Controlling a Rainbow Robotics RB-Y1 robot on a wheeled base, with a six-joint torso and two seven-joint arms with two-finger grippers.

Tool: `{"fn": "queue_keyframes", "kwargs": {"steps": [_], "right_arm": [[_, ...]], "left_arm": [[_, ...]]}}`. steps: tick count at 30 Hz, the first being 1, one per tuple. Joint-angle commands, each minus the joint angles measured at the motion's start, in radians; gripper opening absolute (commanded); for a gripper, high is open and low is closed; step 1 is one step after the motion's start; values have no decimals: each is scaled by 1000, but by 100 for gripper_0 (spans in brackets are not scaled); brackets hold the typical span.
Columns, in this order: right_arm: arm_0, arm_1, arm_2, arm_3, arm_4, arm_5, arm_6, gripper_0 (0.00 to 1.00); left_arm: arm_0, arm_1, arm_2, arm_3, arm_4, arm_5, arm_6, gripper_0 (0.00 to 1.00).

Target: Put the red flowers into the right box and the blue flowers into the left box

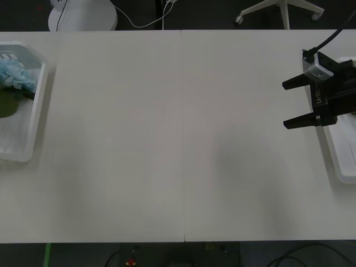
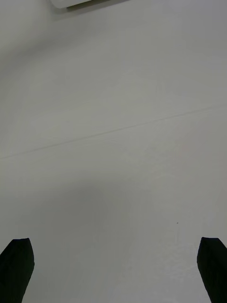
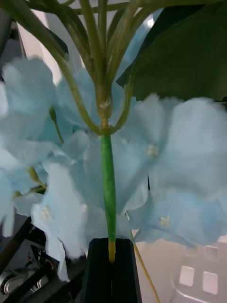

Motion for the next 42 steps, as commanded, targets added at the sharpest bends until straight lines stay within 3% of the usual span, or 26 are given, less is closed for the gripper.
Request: {"fn": "queue_keyframes", "kwargs": {"steps": [1,8,9,10,11,12,15,20,26,32,42], "right_arm": [[-27,-30,-18,-10,1,-6,-6,100],[-27,-30,-18,-10,1,-6,-6,100],[-27,-30,-18,-10,1,-6,-6,100],[-27,-30,-18,-10,1,-6,-6,100],[-27,-30,-18,-10,1,-6,-6,100],[-27,-30,-18,-10,1,-6,-6,100],[-27,-30,-18,-10,1,-6,-6,100],[-27,-30,-18,-10,1,-6,-6,100],[-27,-30,-18,-10,1,-6,-6,100],[-27,-30,-18,-10,1,-6,-6,100],[-27,-30,-18,-10,1,-6,-6,100]], "left_arm": [[96,53,7,0,-10,39,-26,0],[155,53,5,0,27,80,-24,0],[155,53,5,0,33,80,-27,12],[156,53,5,0,35,80,-31,38],[155,52,5,0,35,80,-34,47],[155,53,5,-2,41,80,-37,76],[155,53,5,-9,58,86,-49,92],[155,53,25,-74,85,86,-72,96],[156,53,217,-138,115,62,-222,96],[155,53,456,-224,113,-122,-351,97],[156,53,568,-344,200,-290,-354,97]]}}
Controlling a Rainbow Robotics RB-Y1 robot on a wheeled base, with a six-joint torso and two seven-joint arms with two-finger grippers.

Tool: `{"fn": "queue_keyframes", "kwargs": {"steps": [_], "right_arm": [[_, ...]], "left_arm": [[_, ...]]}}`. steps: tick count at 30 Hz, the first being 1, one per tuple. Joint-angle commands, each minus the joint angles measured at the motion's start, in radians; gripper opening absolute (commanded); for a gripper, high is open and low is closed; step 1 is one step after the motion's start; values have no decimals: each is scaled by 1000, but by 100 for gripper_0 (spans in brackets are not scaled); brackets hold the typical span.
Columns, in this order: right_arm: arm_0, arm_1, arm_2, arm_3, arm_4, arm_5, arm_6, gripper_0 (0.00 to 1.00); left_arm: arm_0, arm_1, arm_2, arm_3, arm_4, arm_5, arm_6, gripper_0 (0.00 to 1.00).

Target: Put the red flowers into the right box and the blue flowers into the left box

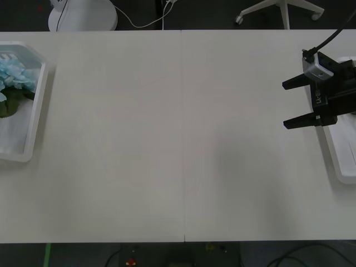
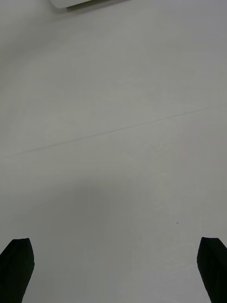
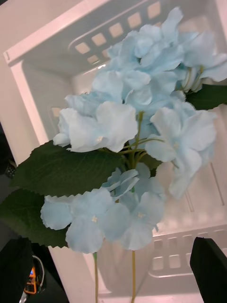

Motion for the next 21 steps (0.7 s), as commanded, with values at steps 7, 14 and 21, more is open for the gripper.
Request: {"fn": "queue_keyframes", "kwargs": {"steps": [7,14,21], "right_arm": [[-27,-30,-18,-10,1,-6,-6,100],[-27,-30,-18,-10,1,-6,-6,100],[-27,-30,-18,-10,1,-6,-6,100]], "left_arm": [[14,53,37,-55,232,-27,65,96],[46,53,32,-55,451,-59,82,96],[57,53,-23,57,876,-102,38,97]]}}
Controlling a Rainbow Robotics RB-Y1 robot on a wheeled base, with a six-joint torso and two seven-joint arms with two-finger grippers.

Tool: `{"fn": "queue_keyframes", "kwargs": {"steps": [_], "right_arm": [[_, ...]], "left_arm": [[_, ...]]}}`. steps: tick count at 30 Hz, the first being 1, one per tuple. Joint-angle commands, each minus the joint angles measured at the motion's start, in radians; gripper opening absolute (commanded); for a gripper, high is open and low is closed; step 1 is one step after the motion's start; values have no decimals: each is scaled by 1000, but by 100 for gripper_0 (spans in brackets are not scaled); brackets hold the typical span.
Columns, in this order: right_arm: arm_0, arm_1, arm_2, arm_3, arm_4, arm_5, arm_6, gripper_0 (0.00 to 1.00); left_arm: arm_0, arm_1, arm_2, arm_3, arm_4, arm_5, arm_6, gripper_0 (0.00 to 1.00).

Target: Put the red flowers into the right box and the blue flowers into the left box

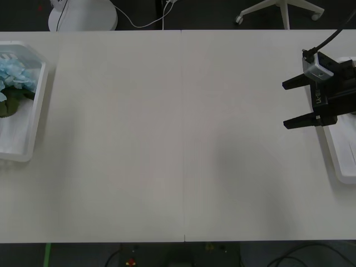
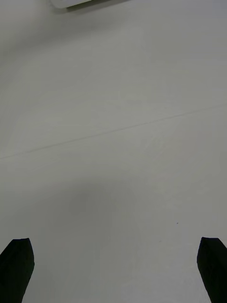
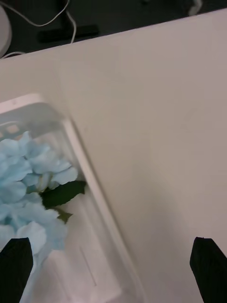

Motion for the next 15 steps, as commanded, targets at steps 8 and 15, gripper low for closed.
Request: {"fn": "queue_keyframes", "kwargs": {"steps": [8,15], "right_arm": [[-27,-30,-18,-10,1,-6,-6,100],[-27,-30,-18,-10,1,-6,-6,100]], "left_arm": [[19,53,-405,80,846,153,-256,97],[17,53,-732,44,1222,370,-747,97]]}}
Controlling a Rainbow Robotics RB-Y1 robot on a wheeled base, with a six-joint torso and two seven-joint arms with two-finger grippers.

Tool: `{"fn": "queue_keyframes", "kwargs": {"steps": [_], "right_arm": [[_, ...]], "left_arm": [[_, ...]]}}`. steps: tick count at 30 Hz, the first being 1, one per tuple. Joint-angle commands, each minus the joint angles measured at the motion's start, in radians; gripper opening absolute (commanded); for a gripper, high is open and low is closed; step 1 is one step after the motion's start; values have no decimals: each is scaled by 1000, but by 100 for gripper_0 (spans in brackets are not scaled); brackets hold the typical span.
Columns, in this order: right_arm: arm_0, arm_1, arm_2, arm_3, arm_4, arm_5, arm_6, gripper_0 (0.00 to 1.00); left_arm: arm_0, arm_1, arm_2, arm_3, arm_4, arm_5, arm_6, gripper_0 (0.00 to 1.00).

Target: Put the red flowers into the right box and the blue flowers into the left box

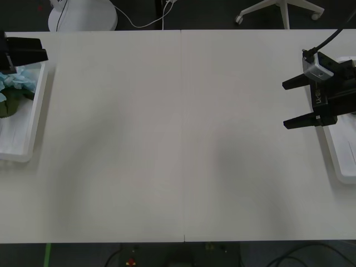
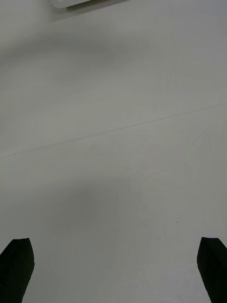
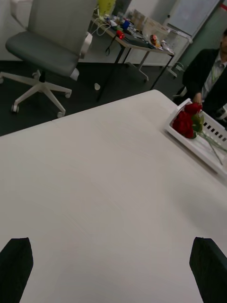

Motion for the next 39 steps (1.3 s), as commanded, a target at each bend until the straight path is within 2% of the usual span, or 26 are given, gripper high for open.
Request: {"fn": "queue_keyframes", "kwargs": {"steps": [1,5,12,14,17,24,27,30,32,34,37,39], "right_arm": [[-27,-30,-18,-10,1,-6,-6,100],[-27,-30,-18,-10,1,-6,-6,100],[-27,-30,-18,-10,1,-6,-6,100],[-27,-30,-18,-10,1,-6,-6,100],[-27,-30,-18,-10,1,-6,-6,100],[-27,-30,-18,-10,1,-6,-6,100],[-27,-30,-18,-10,1,-6,-6,100],[-27,-30,-18,-10,1,-6,-6,100],[-27,-30,-18,-10,1,-6,-6,100],[-27,-30,-18,-10,1,-6,-6,100],[-27,-30,-18,-10,1,-6,-6,100],[-27,-30,-18,-10,1,-6,-6,100]], "left_arm": [[8,46,-140,-54,200,115,-299,97],[8,49,-267,-81,357,195,-568,96],[2,49,-370,-83,475,292,-1074,96],[-5,49,-389,-81,512,369,-1345,96],[-24,48,-442,-80,592,462,-1620,97],[-109,58,-602,-84,848,680,-2074,96],[-133,58,-608,-104,905,792,-2191,97],[-133,62,-608,-185,986,964,-2281,96],[-133,89,-611,-276,1066,1117,-2313,96],[-135,114,-611,-405,1173,1335,-2339,97],[-143,121,-597,-512,1251,1541,-2346,96],[-147,121,-596,-540,1299,1602,-2346,96]]}}
